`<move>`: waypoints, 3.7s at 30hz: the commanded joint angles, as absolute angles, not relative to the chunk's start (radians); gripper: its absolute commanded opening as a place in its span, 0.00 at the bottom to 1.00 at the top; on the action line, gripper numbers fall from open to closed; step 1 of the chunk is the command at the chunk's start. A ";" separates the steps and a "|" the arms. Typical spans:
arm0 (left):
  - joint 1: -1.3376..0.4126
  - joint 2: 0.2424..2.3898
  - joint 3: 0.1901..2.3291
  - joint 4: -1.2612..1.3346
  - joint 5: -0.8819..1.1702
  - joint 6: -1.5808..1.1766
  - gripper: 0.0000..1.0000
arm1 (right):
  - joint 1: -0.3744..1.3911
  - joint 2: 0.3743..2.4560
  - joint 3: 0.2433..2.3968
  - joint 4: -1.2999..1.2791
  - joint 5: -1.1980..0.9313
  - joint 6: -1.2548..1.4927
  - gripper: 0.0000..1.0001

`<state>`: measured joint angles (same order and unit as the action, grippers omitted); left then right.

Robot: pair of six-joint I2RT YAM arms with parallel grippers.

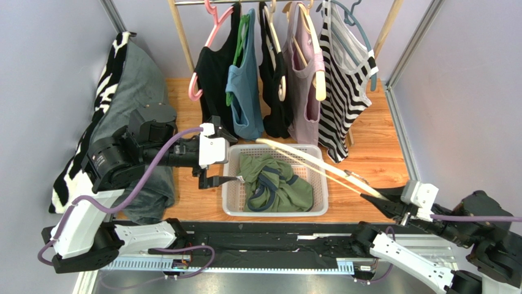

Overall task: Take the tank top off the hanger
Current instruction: Place the hanger at the clothesline.

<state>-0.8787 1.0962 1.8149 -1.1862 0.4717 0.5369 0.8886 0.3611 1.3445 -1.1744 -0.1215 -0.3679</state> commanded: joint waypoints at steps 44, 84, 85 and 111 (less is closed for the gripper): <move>-0.773 1.008 1.675 -1.230 0.719 0.508 0.00 | 0.885 0.620 1.348 -0.902 -0.364 -0.337 0.25; -0.302 0.650 1.706 -0.992 -0.112 0.243 0.00 | 0.885 0.650 1.500 -0.946 0.132 -0.163 0.89; -0.299 0.652 1.680 -0.997 -0.104 0.233 0.00 | 0.887 0.650 1.505 -0.946 0.136 -0.164 0.88; -0.054 1.226 2.082 -1.161 0.284 -0.113 0.00 | 0.885 0.649 1.503 -1.006 0.170 -0.155 0.85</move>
